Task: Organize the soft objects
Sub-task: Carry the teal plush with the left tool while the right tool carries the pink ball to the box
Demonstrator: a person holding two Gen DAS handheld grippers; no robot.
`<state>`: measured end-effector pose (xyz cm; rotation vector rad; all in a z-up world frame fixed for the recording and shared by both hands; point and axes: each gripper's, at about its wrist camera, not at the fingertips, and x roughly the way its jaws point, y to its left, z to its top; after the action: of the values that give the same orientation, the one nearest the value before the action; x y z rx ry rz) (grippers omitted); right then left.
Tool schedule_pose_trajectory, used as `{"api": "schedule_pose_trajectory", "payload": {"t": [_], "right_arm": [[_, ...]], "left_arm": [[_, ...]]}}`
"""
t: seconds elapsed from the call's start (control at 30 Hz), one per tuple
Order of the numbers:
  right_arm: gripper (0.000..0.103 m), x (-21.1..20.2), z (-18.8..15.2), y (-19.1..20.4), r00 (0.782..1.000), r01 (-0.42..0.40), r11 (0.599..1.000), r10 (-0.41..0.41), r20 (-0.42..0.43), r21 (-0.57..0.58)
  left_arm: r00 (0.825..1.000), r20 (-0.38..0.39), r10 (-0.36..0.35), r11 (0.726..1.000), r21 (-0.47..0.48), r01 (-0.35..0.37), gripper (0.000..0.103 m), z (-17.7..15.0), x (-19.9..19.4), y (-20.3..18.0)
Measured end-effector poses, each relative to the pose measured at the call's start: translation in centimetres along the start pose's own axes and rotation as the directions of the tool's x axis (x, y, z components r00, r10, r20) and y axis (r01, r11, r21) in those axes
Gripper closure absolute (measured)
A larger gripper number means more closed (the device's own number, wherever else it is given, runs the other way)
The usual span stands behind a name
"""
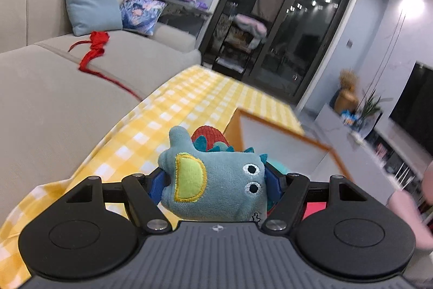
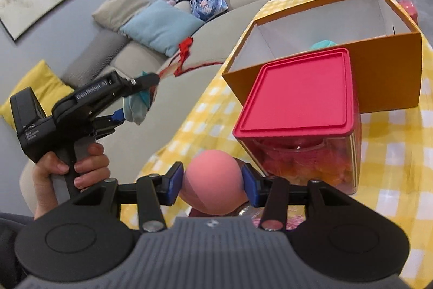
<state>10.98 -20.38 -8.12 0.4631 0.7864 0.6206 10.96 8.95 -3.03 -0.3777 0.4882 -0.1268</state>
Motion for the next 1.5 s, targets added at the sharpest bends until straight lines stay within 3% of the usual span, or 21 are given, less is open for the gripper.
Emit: {"api": "schedule_pose_trajectory", "payload": {"t": [0.37,0.53,0.63,0.8,0.9,1.13,1.33,1.43,1.5], "right_arm": [[0.056,-0.5,0.2,-2.5,0.998,-0.056,0.995,0.052,0.045,0.081],[0.056,-2.1,0.4,-3.7,0.993,-0.076,0.989,0.064,0.101,0.127],[0.056,-3.9,1.7,-4.4,0.981,-0.089,0.984,0.060,0.187,0.154],[0.056,-4.7,5.4,-6.2,0.963,-0.042,0.982,-0.008,0.269,0.182],[0.056,-3.9,7.8,-7.4,0.952,-0.053,0.981,-0.006,0.305,0.185],[0.056,0.0,13.7,-10.8,0.946,0.056,0.975,-0.120,0.302,0.215],[0.056,3.8,17.9,-12.0,0.924,0.244,0.965,-0.260,0.281,0.091],[0.056,5.0,19.1,-13.6,0.927,0.253,0.957,-0.282,0.248,0.141],[0.056,5.6,19.3,-14.2,0.934,0.246,0.958,-0.274,0.230,0.146]], "left_arm": [[0.997,0.036,-0.065,0.998,0.002,0.065,0.022,2.5,3.5,-5.2],[0.997,-0.009,-0.072,0.997,0.008,0.072,0.022,3.4,6.3,-6.8],[0.999,-0.031,-0.036,0.999,0.020,0.037,0.022,3.9,7.8,-7.4],[0.998,-0.063,-0.016,1.000,0.019,0.017,0.022,4.3,9.7,-7.8],[0.996,-0.078,-0.039,0.999,0.013,0.040,0.022,4.2,10.5,-7.9],[0.986,-0.167,-0.009,0.996,0.082,0.023,0.022,2.7,13.8,-10.0],[0.961,-0.260,0.090,0.981,0.193,-0.039,0.022,1.1,17.6,-11.8],[0.947,-0.305,0.096,0.986,0.161,-0.048,0.021,0.5,19.0,-11.9],[0.939,-0.292,0.180,0.966,0.235,-0.112,0.022,-0.1,19.7,-12.7]]}}
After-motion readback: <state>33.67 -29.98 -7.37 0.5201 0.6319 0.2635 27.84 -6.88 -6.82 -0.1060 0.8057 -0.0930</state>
